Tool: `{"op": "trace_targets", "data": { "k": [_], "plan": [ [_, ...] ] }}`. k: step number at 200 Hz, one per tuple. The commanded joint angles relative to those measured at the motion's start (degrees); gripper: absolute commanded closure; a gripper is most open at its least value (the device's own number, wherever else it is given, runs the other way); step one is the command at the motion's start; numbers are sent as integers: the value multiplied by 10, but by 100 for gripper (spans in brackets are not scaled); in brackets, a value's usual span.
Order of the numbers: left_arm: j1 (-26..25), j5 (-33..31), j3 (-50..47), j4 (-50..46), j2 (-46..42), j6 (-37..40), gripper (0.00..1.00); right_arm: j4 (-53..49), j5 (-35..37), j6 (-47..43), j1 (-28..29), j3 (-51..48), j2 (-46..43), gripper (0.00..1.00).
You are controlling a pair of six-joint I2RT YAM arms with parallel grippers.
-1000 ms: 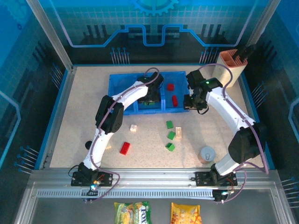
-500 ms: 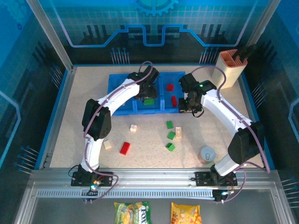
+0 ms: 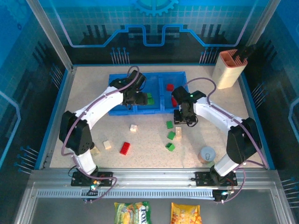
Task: Sort the legos into containers by color
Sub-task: Pick up the lego from the center of the table.
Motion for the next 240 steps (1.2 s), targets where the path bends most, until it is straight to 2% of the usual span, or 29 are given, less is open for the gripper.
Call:
{"op": "trace_targets", "data": {
  "k": [1, 50, 82, 145, 240],
  "plan": [
    [9, 16, -25, 0, -38, 11, 25, 31, -14, 29, 10, -24, 14, 58],
    [34, 18, -100, 7, -100, 9, 25, 74, -15, 56, 19, -61, 37, 46],
    [56, 22, -133, 13, -130, 13, 24, 97, -12, 67, 20, -74, 58, 45],
    [92, 28, -143, 7, -153, 30, 24, 119, 0, 73, 20, -78, 93, 51],
    [110, 37, -145, 6, -161, 35, 24, 110, 17, 72, 21, -77, 101, 61]
  ]
}}
